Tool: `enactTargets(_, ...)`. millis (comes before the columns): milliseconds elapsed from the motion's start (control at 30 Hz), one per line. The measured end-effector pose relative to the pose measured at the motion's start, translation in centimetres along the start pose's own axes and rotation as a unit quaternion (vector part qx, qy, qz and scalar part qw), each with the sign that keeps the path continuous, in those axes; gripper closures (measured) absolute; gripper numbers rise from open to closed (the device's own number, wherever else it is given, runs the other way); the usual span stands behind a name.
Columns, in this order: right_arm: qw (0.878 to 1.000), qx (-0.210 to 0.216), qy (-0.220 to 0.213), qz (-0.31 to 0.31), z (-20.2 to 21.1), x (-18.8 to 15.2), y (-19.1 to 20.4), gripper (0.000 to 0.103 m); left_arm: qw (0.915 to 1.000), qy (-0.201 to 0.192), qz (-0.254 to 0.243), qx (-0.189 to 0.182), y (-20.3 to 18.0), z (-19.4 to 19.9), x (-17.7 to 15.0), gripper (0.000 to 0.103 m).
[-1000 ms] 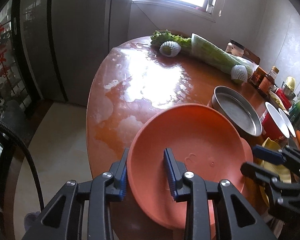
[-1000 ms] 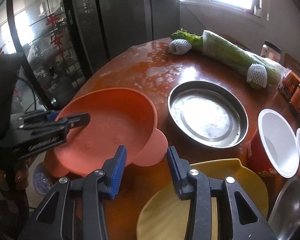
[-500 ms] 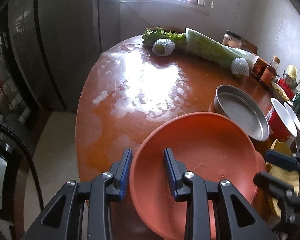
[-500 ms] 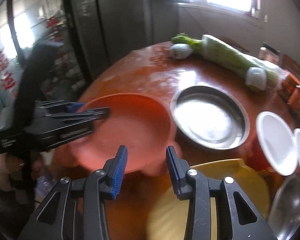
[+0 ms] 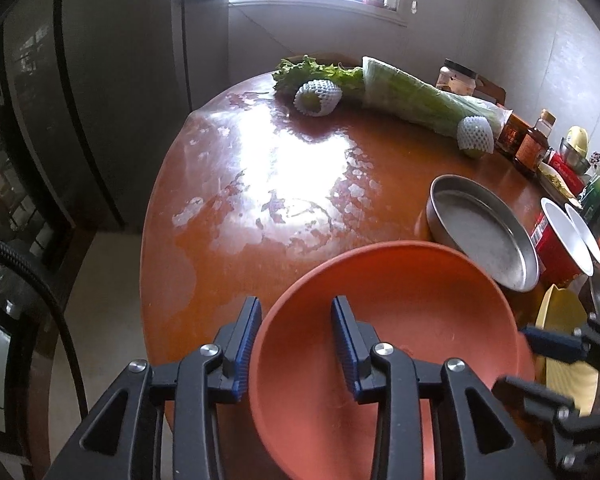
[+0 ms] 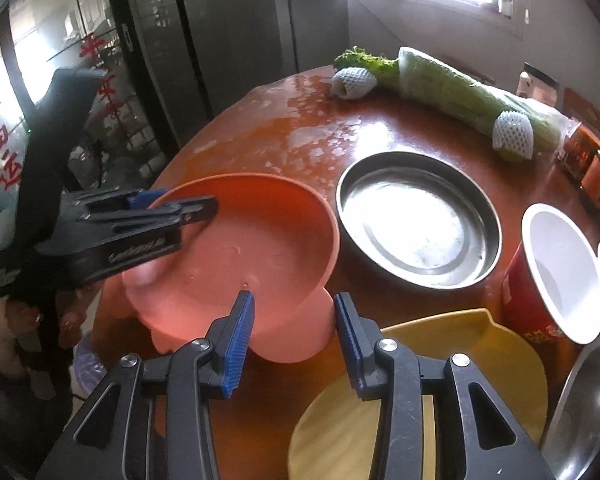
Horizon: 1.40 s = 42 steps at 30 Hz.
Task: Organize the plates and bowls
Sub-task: 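Lift the pink bowl with the left gripper and carry it along the table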
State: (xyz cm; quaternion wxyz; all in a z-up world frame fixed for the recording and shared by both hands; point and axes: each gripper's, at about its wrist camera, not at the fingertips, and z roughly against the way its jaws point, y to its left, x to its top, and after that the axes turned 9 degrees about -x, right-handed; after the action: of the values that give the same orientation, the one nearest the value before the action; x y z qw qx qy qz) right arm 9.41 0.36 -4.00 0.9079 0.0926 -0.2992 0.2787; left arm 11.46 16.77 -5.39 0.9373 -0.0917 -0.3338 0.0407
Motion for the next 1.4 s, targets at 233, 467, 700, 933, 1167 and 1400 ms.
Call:
enactTargets(233, 1.000, 0.000, -0.006, 0.009, 0.5, -0.4, 1.0, 0.058, 0.9999, 0.000, -0.012, -0.006, -0.1, -0.5, 0.6, 0.061)
enactTargets(467, 1.000, -0.001, -0.017, 0.002, 0.4, -0.5, 0.9, 0.058, 0.9998, 0.005, -0.015, -0.010, -0.2, -0.4, 0.2, 0.061)
enactTargets(700, 1.000, -0.004, -0.016, 0.006, 0.7, -0.5, 0.9, 0.058, 0.9996, 0.000, -0.023, -0.015, -0.6, 0.7, 0.1, 0.055)
enactTargets(933, 1.000, -0.011, -0.021, 0.007, 1.2, -0.5, 0.9, 0.058, 0.9994, -0.016, -0.031, -0.006, -0.9, 2.2, 0.3, 0.039)
enactTargets(1167, 0.999, -0.017, -0.043, -0.008, 3.0, -0.4, 0.1, 0.053, 0.9985, -0.038, -0.038, 0.000, -1.6, 4.7, 0.6, 0.033)
enactTargets(1400, 0.997, -0.021, -0.069, -0.019, 5.8, -0.7, -0.5, 0.051, 0.9973, -0.054, -0.049, 0.001, -3.8, 7.6, 0.3, 0.033)
